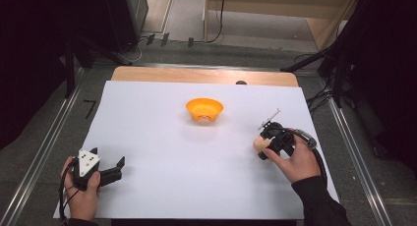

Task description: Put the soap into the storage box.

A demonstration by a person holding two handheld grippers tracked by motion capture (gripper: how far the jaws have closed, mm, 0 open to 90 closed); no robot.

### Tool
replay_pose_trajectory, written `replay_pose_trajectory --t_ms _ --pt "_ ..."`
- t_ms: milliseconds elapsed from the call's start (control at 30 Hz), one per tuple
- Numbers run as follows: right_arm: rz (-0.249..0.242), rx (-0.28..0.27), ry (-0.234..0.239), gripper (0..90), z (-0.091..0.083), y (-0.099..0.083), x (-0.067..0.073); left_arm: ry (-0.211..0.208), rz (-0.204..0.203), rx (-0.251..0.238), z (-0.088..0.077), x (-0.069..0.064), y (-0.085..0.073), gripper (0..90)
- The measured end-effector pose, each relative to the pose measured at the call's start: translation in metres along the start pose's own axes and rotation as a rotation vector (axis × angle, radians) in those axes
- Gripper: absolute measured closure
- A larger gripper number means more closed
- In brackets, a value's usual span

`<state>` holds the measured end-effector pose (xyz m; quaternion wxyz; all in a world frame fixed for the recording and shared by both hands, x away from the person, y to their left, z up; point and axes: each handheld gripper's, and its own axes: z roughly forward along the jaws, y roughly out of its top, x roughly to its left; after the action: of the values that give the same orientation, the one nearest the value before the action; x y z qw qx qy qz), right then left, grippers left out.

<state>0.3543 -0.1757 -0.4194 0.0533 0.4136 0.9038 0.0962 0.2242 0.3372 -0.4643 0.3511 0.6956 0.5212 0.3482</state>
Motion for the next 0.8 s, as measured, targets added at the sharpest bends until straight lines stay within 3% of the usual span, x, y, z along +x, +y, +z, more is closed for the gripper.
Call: replay_pose_trajectory --t_ms 467,800 --pt "-0.112 -0.029 -0.017 33.3 -0.006 0.028 0.001 0.001 -0.001 -0.001 0.000 0.000 0.000 7.0" --pt "-0.143 -0.071 -0.017 33.3 -0.007 0.047 -0.001 0.001 -0.002 -0.005 0.000 0.000 0.000 7.0"
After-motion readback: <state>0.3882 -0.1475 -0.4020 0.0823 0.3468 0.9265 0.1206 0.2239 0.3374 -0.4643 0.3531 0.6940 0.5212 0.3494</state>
